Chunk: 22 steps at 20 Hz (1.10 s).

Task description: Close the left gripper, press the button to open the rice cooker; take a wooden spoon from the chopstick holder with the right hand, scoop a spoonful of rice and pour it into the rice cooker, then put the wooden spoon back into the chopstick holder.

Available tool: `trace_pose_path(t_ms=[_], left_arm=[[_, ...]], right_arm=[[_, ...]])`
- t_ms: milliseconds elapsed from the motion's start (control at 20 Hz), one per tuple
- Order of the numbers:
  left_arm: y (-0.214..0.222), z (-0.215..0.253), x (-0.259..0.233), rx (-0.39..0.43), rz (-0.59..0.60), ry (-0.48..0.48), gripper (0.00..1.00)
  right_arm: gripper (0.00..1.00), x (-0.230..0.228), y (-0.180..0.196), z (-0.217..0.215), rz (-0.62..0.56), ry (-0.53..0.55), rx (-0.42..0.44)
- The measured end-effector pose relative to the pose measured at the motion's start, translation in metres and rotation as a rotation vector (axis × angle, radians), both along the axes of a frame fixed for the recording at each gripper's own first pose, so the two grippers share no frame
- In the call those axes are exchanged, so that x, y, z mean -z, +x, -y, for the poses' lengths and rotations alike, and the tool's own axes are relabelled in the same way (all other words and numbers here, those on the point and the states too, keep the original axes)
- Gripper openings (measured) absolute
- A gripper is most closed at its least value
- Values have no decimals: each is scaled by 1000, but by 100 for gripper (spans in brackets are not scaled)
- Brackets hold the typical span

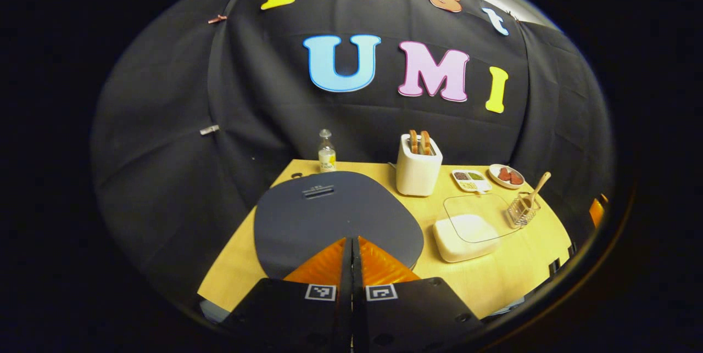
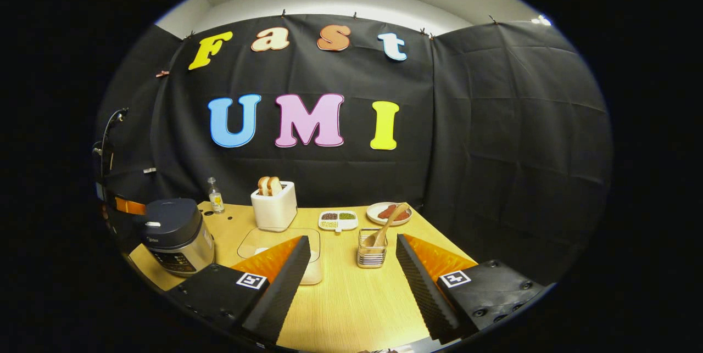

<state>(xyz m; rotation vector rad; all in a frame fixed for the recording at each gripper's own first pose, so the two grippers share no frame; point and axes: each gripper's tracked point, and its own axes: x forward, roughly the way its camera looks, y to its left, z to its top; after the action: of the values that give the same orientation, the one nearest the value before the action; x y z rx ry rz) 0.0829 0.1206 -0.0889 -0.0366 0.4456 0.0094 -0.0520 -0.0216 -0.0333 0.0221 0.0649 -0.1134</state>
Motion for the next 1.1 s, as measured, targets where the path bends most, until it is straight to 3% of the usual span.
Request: trace_pose_path(t_ms=[350, 650, 850, 1100], left_arm=[[5, -2, 28, -7, -73, -32, 6], [6, -1, 33, -30, -107, 24, 7], [6, -3, 35, -64, -123, -31, 6], [3, 0, -1, -113, -16, 27, 6]], right_arm=[[98, 10, 1, 12, -32, 0, 33], [98, 17, 18, 14, -70, 26, 29], [98, 15, 33, 17, -79, 22, 6], [98, 13, 59, 34, -97, 40, -10]])
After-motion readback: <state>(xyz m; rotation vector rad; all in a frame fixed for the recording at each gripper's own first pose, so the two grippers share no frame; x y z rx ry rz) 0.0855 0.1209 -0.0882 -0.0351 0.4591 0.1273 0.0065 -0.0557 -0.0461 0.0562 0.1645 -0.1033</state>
